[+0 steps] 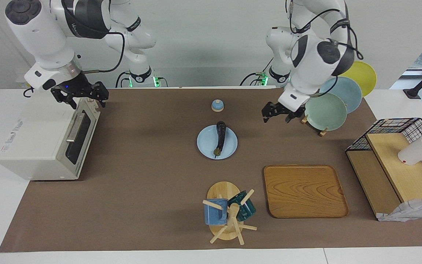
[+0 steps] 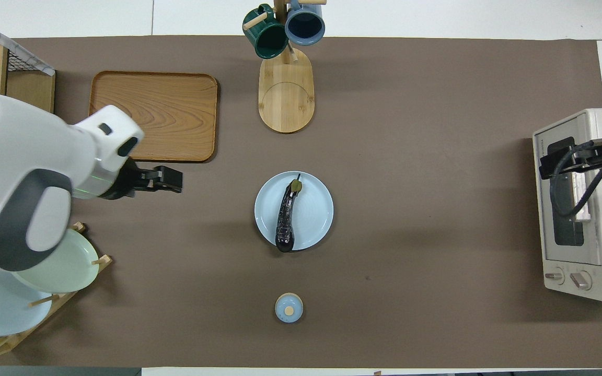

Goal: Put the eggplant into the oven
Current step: 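Withdraw the left gripper while the right gripper reaches the oven door, then pull the toaster oven door down open with the right gripper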

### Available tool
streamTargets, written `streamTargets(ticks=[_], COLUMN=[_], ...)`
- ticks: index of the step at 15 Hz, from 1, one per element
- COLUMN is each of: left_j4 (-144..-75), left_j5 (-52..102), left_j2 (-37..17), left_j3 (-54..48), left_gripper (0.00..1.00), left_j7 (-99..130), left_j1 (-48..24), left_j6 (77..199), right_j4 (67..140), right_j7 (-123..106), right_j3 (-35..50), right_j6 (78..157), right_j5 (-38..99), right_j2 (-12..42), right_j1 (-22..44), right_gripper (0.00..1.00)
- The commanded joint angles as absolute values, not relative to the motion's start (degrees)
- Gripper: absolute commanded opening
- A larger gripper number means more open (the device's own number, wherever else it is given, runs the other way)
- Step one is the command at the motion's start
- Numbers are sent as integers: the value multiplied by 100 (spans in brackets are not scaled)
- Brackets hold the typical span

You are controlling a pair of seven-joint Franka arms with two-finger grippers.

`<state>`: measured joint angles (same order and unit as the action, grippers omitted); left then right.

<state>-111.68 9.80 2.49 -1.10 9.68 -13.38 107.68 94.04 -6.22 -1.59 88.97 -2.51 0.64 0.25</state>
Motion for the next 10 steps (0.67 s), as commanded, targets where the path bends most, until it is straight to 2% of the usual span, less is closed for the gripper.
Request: streamTargets(ticks=[1, 2, 3, 5, 7, 10], left_j4=[-10715, -10601, -10469, -10118, -9662, -9107], left_j5=[730, 564, 449, 369, 360, 167], left_j2=[228, 246, 246, 211, 150, -9], left_j3=[-185, -193, -185, -176, -150, -149], left_gripper=[100, 100, 100, 100, 100, 100], left_j7=[423, 396, 396, 396, 396, 404], left_j1=[-854, -757, -730, -703, -589, -606], left_j6=[10170, 10073, 9942, 9643, 9143, 8553], right_j4=[9815, 10044, 10298, 10564, 10608, 10932], right_j7=[-835, -861, -783, -800, -791, -633], right_j3=[-149, -149, -158, -167, -184, -184], right_j6=[9262, 9464, 9736, 10246, 10309, 10660], right_j5=[-105, -105, -123, -245, -849, -1046], right_j2=[-105, -210, -281, -334, -317, -237], right_j1=[-97, -97, -62, -88, -131, -403], right_gripper=[57, 20, 0, 0, 0, 0])
